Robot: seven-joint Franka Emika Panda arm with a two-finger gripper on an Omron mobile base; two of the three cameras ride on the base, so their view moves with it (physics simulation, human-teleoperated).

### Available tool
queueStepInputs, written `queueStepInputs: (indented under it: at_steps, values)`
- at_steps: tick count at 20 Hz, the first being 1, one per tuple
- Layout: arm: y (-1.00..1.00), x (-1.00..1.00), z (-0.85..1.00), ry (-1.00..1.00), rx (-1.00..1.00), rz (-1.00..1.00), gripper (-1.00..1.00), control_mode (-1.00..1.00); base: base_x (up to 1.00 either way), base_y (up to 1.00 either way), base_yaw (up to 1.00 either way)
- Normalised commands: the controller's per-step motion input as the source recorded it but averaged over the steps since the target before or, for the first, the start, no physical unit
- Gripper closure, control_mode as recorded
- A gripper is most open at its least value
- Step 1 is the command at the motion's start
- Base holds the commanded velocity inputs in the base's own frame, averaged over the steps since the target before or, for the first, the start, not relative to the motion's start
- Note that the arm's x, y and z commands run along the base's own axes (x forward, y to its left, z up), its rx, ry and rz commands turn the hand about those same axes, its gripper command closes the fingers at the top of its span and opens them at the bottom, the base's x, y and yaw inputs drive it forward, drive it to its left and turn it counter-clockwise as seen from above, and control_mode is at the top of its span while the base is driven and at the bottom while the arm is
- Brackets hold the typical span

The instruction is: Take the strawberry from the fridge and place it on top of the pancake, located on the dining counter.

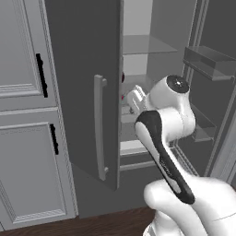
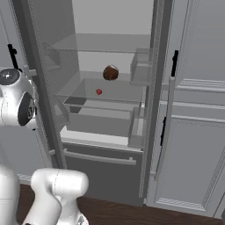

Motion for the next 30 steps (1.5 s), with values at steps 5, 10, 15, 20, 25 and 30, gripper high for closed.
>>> queueStepInputs:
  at_steps: [5, 10, 15, 20, 25, 30]
  values:
    - [-0.90, 1.00, 0.00, 0.11, 0.79, 0.06, -1.00, -1.00, 0.00, 0.00, 0.00]
    - [-0.41, 1.00, 0.00, 0.08, 0.54, 0.28, -1.00, -1.00, 0.00, 0.00, 0.00]
    - [0.25, 0.84, 0.08, 0.15, 0.04, 0.34, -1.00, -1.00, 0.00, 0.00, 0.00]
    - [0.30, 0.57, 0.24, 0.20, 0.13, 0.40, -1.00, -1.00, 0.00, 0.00, 0.00]
    - [0.87, 0.02, 0.00, 0.11, 0.02, 0.27, -1.00, -1.00, 0.00, 0.00, 0.00]
    - [0.89, -0.18, 0.00, 0.18, 0.11, 0.05, -1.00, -1.00, 0.00, 0.00, 0.00]
